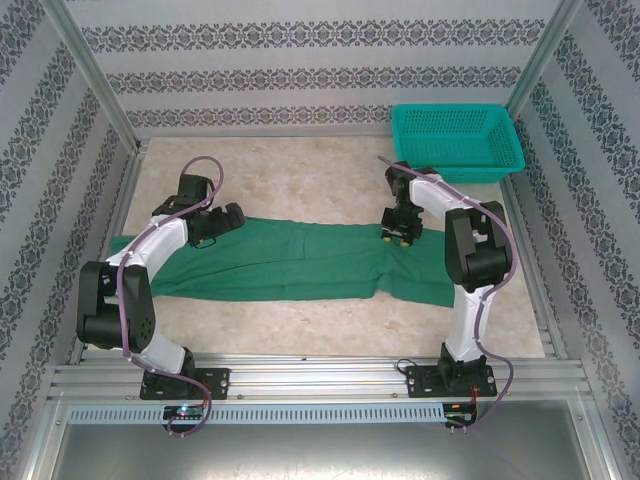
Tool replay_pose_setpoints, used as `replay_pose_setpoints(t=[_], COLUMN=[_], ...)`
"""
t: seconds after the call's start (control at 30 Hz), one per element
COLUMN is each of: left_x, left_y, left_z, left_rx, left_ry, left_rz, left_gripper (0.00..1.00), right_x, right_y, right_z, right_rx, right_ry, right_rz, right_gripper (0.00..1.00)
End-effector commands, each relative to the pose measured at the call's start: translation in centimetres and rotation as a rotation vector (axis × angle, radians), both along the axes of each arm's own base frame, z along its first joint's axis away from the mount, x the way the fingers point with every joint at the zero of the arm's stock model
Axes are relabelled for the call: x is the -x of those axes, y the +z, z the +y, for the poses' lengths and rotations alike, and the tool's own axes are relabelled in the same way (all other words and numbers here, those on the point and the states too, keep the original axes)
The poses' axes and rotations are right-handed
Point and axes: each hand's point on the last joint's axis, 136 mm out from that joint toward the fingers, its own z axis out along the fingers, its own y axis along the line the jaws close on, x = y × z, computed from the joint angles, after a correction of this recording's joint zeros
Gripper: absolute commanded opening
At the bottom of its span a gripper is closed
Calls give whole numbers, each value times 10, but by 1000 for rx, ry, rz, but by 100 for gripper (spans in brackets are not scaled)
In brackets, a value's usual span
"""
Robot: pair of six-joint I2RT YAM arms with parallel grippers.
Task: Roll up the long pants
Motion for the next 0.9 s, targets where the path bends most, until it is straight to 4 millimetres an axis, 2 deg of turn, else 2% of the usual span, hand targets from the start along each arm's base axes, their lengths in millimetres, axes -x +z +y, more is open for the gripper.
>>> replay_pose_setpoints(t=[0.0, 0.07, 0.2, 0.4, 0.5, 0.6, 0.77, 0.87], left_x=[29, 40, 54, 66, 71, 67, 44, 40], left_y=[-14, -25, -57, -92, -103, -104, -91, -86], left_z=[13, 22, 37, 55, 69, 82, 75, 77], left_rx=[-96, -128, -127, -70, 17, 49, 102, 81], left_ry=[8, 46, 136, 280, 383, 432, 369, 349], left_rz=[128, 178, 251, 311, 318, 308, 284, 277], left_gripper=[99, 99, 97, 97, 95, 95, 94, 94], right_x=[24, 32, 55, 70, 67, 60, 46, 34], right_y=[33, 44, 41, 36, 36, 31, 11, 2], right_z=[-42, -64, -107, -151, -163, -168, -170, -171], right_rx=[92, 84, 77, 91, 111, 127, 113, 102], right_ry=[-17, -86, -235, -365, -386, -388, -390, -397], right_rz=[-10, -37, -28, 11, 13, 21, 48, 42], right_gripper=[96, 97, 97, 96, 96, 96, 94, 92])
